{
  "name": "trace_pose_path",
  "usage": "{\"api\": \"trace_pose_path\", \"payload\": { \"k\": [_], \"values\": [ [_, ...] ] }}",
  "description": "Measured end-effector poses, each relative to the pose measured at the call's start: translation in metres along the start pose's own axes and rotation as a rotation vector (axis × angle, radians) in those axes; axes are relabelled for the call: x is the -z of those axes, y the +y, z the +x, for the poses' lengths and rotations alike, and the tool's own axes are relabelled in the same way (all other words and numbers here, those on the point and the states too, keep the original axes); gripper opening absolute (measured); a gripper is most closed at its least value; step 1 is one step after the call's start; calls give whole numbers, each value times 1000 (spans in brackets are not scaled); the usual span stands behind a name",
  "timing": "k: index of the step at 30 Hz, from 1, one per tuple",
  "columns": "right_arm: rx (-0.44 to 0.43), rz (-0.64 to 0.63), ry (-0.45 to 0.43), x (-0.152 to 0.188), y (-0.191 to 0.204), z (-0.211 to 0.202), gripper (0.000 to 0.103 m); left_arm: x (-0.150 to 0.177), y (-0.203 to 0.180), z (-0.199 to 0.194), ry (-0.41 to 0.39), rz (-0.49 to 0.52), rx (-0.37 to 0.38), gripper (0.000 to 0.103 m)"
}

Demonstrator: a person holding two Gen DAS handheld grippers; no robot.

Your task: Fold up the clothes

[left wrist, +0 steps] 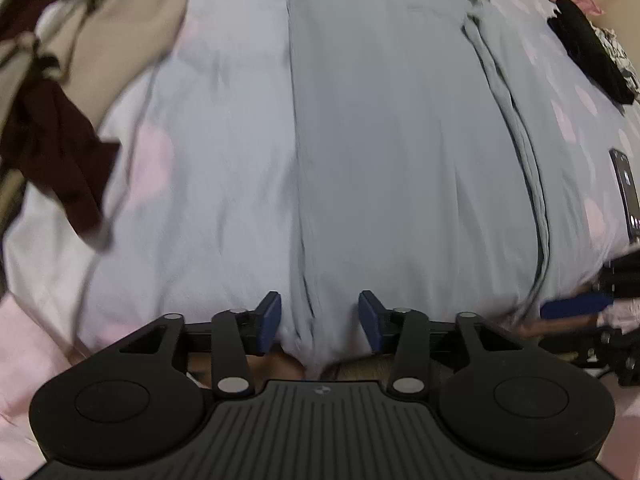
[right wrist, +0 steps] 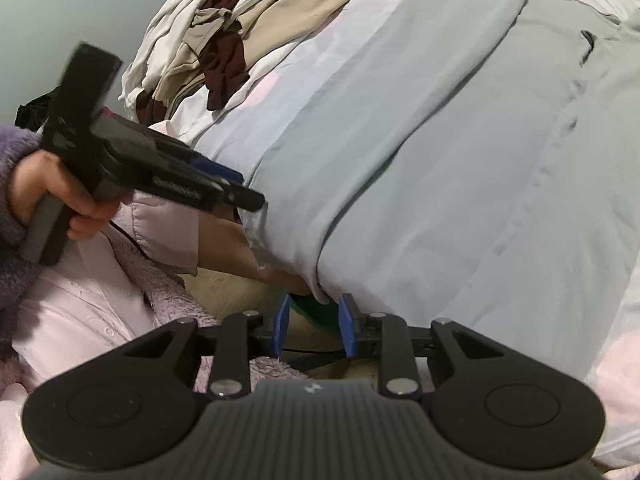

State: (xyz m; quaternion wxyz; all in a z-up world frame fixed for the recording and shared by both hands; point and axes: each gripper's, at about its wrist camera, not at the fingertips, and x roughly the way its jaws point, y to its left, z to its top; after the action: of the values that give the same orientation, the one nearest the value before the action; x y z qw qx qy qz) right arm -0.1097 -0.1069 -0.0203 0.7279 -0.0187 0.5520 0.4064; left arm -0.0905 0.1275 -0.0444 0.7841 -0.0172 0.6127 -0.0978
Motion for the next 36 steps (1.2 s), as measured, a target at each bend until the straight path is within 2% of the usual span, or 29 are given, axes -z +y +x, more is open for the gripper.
{"api": "trace_pose_path", "payload": {
  "k": [4,6,8,9,10,16,20,24,31,36],
  "values": [
    [5,-2,1,1,1,3,31,7,1,15,8,9,-48,41],
    [6,0,1,1,2,4,32,8,3,17,3,10,-48,40],
    [11,4,-1,2,3,4,32,10,3,17,-2,12,-44,28],
    [14,6,-4,3,3,3,32,10,4,15,-3,10,-26,14],
    [15,11,-7,3,3,2,32,11,5,13,-5,9,-9,6],
    [15,69,-55,3,-3,-7,32,8,-5,-15,-34,45,61,4],
    [8,138,-119,0,-10,-17,32,-1,-24,-38,-32,143,90,4],
    [54,217,-174,-3,-18,-25,32,-10,-59,-43,-27,239,140,3],
    [-36,364,-220,-13,-38,-27,32,-27,-107,-19,5,364,180,3],
    [-103,419,-209,-24,-42,-13,32,-27,-112,-7,18,392,178,3]
  ]
}}
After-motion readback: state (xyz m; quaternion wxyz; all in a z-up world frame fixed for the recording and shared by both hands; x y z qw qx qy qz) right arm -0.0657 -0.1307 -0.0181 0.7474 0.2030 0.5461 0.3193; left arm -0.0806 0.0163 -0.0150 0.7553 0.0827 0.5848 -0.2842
